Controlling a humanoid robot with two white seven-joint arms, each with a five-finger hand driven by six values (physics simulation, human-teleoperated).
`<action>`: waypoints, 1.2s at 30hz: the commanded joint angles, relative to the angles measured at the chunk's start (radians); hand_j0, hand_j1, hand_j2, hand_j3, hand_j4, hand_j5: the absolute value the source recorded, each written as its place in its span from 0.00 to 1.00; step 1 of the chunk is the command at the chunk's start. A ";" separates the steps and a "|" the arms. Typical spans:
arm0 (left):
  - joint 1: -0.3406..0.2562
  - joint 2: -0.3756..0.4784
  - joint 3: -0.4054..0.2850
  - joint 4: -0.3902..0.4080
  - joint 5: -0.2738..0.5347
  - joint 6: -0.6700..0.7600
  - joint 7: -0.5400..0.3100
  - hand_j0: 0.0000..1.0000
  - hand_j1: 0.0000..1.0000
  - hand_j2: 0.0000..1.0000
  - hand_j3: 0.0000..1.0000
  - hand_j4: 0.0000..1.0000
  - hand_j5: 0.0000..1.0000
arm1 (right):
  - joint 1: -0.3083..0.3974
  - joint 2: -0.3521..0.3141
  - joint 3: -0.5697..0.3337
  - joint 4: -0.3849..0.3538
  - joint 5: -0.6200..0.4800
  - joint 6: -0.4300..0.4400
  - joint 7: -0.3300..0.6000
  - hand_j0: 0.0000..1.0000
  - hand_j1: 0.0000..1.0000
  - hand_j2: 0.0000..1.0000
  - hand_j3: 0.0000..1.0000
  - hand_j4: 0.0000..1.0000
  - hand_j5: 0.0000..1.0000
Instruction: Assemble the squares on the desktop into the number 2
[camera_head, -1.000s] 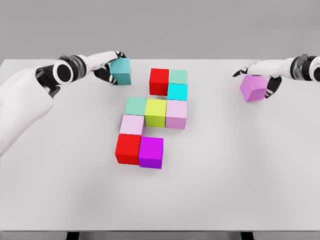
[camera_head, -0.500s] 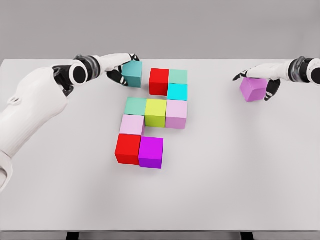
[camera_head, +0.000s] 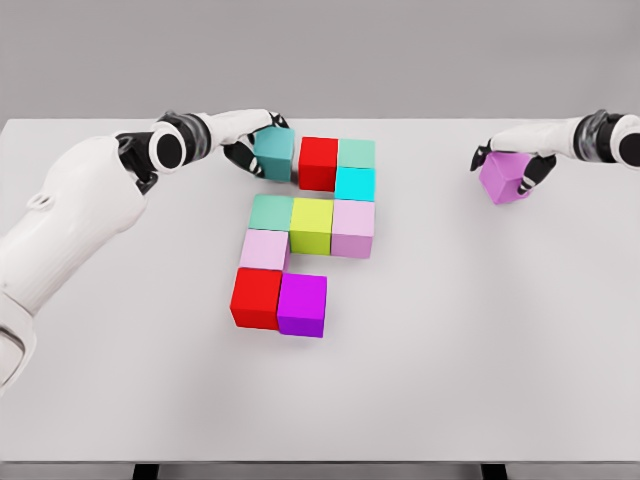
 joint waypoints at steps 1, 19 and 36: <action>0.000 -0.001 0.002 0.001 0.001 0.001 0.000 0.73 0.73 0.73 0.73 0.73 0.73 | 0.001 0.003 0.007 0.000 -0.008 -0.006 0.007 0.63 0.63 0.63 0.63 0.63 0.63; -0.002 -0.023 0.002 0.033 0.004 0.004 0.000 0.96 0.96 0.96 0.96 0.96 0.96 | 0.009 -0.138 -0.001 -0.286 -0.157 -0.006 0.007 0.56 0.56 0.56 0.56 0.56 0.56; -0.015 -0.072 0.003 0.091 0.000 0.040 0.013 0.96 0.96 0.96 0.96 0.96 0.96 | 0.245 -0.407 0.014 -1.043 -0.167 -0.006 0.007 0.56 0.56 0.56 0.56 0.56 0.56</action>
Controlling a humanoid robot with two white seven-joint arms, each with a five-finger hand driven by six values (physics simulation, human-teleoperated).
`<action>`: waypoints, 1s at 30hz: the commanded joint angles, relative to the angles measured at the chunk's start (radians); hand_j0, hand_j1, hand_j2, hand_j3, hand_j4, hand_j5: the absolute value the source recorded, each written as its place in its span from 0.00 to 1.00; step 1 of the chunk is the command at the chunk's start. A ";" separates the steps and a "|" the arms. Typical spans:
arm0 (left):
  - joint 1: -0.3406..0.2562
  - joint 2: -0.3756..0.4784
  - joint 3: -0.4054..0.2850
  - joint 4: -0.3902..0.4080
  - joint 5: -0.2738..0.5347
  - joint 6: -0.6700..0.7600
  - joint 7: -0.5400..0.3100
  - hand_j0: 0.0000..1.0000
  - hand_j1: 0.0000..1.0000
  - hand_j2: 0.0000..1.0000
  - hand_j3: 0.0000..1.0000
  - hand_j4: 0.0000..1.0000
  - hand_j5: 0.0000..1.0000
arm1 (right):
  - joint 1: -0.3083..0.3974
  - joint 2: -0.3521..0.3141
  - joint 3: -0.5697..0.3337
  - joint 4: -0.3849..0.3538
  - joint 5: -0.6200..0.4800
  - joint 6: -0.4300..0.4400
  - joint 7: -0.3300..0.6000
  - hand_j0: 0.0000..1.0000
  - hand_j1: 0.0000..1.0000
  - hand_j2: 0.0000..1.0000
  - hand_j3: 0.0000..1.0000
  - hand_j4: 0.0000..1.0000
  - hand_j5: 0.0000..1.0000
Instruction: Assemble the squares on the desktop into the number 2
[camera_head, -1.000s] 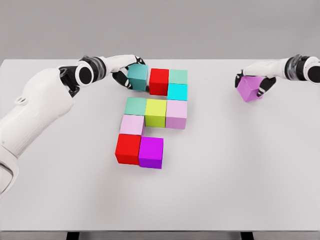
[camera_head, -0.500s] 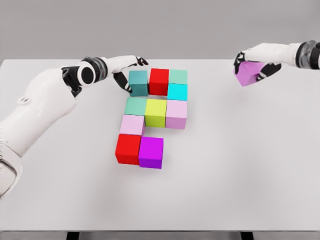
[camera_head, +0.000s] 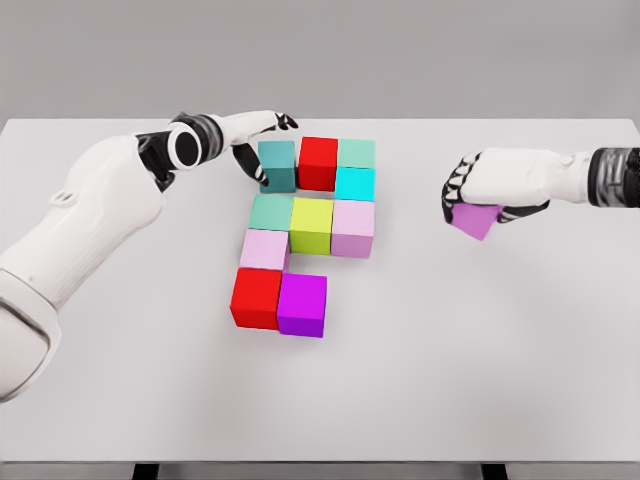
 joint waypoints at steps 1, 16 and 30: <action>0.000 -0.004 0.001 0.006 -0.001 0.000 0.001 0.96 0.96 0.96 0.96 0.96 0.96 | 0.002 -0.024 0.001 -0.089 -0.006 0.003 -0.001 0.56 0.56 0.56 0.56 0.56 0.56; -0.023 -0.041 0.003 0.066 -0.006 0.000 0.029 0.95 0.95 0.95 0.95 0.95 0.95 | 0.048 0.006 0.153 -0.222 -0.016 0.003 -0.001 0.56 0.56 0.56 0.56 0.56 0.56; -0.025 0.062 0.006 0.057 0.004 -0.039 0.020 1.00 1.00 1.00 1.00 1.00 1.00 | -0.026 0.074 0.229 -0.224 -0.085 0.003 -0.001 0.57 0.57 0.57 0.57 0.57 0.57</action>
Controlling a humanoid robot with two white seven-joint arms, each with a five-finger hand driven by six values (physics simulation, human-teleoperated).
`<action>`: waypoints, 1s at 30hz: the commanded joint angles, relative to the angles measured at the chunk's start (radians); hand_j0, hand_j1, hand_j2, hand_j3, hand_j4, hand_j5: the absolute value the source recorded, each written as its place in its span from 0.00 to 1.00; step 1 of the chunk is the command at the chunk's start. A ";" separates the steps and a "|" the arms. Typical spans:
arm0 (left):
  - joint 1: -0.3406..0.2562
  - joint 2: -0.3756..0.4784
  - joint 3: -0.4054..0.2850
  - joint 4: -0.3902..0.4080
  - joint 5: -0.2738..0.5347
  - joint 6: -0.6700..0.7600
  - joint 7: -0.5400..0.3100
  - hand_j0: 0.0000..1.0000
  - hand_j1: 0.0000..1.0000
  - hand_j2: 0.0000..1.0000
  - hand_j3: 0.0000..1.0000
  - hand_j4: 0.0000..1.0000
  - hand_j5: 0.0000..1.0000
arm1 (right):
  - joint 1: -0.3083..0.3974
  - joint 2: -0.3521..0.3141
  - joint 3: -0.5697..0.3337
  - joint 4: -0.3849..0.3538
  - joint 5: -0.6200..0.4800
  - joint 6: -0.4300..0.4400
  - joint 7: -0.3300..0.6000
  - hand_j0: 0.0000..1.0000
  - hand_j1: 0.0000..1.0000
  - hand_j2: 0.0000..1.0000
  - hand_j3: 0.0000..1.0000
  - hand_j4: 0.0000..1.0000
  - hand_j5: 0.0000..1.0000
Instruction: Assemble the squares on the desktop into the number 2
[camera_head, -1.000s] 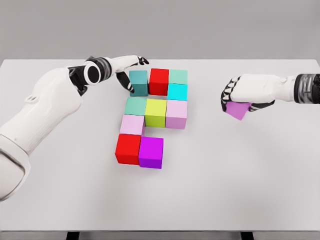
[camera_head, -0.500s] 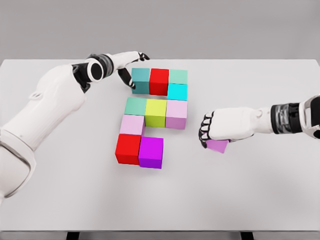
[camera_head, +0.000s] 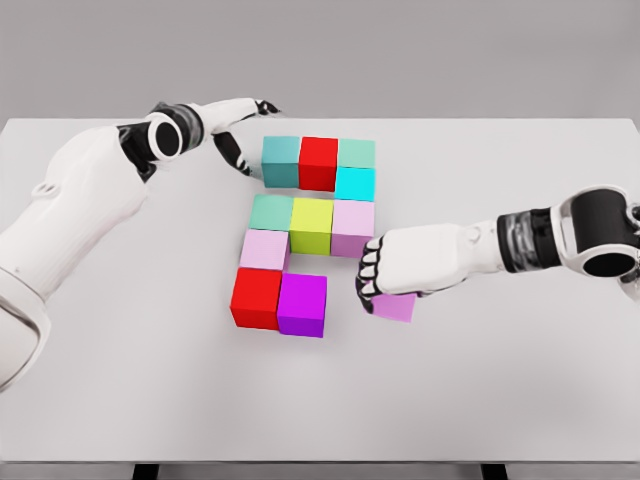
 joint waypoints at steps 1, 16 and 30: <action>0.000 0.049 0.000 -0.001 0.000 -0.008 -0.021 1.00 1.00 1.00 1.00 1.00 1.00 | -0.003 0.010 0.032 0.000 -0.016 0.002 -0.001 0.57 0.57 0.57 0.57 0.57 0.57; -0.009 0.083 -0.001 0.007 -0.003 -0.004 -0.165 1.00 1.00 1.00 1.00 1.00 1.00 | -0.049 0.045 0.095 0.000 -0.054 0.002 -0.001 0.60 0.60 0.60 0.60 0.60 0.60; -0.011 0.081 -0.001 0.007 -0.003 -0.004 -0.165 1.00 1.00 1.00 1.00 1.00 1.00 | -0.063 0.034 0.050 0.003 -0.049 0.002 -0.001 1.00 1.00 1.00 1.00 1.00 1.00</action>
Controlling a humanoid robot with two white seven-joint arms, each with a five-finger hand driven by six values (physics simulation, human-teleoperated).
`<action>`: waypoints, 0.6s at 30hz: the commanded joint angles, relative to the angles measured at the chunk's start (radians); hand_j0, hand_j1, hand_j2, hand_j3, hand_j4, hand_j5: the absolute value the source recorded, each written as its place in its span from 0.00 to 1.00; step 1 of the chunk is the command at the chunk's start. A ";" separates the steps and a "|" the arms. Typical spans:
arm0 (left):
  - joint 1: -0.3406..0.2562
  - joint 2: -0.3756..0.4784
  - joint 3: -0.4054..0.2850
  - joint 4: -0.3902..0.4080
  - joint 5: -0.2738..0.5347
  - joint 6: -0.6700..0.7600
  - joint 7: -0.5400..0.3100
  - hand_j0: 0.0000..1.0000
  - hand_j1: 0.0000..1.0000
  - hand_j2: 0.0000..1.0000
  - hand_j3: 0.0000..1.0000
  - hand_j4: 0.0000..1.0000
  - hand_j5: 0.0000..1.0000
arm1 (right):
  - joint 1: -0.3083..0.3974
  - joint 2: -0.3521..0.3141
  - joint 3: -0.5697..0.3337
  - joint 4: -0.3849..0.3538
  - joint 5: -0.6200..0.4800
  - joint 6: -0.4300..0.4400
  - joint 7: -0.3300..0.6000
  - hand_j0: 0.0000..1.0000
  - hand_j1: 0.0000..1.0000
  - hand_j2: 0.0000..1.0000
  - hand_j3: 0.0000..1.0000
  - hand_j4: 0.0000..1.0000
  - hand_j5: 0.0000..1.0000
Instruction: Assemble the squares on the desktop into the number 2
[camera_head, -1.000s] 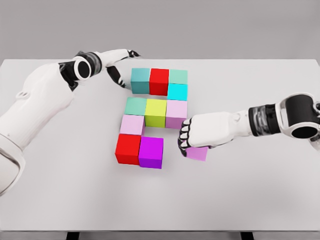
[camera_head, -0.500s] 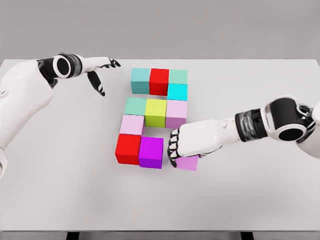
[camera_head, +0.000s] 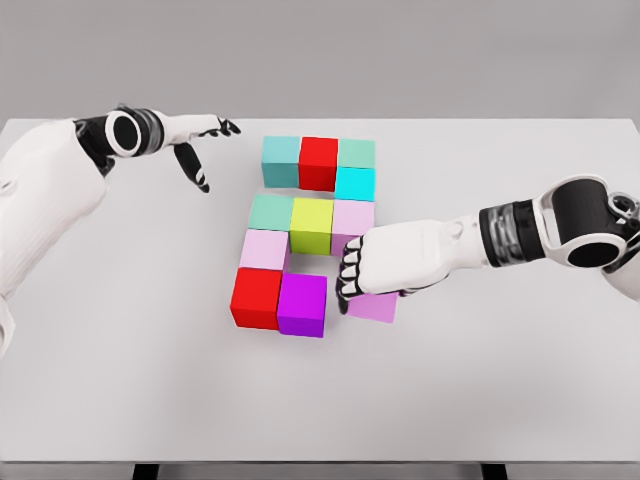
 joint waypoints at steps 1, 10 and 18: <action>-0.001 0.001 0.001 0.000 0.000 -0.001 0.000 1.00 1.00 1.00 1.00 1.00 1.00 | 0.000 -0.002 -0.001 0.000 -0.005 0.003 0.000 1.00 1.00 1.00 1.00 1.00 1.00; 0.000 0.001 0.001 0.000 -0.001 -0.001 0.000 1.00 1.00 1.00 1.00 1.00 1.00 | 0.012 -0.099 -0.144 0.006 -0.123 0.003 0.000 1.00 1.00 1.00 1.00 1.00 1.00; -0.003 -0.018 -0.034 0.030 -0.080 0.005 -0.001 1.00 1.00 1.00 1.00 1.00 1.00 | 0.090 -0.312 -0.150 0.015 -0.049 0.003 0.000 1.00 1.00 1.00 1.00 1.00 1.00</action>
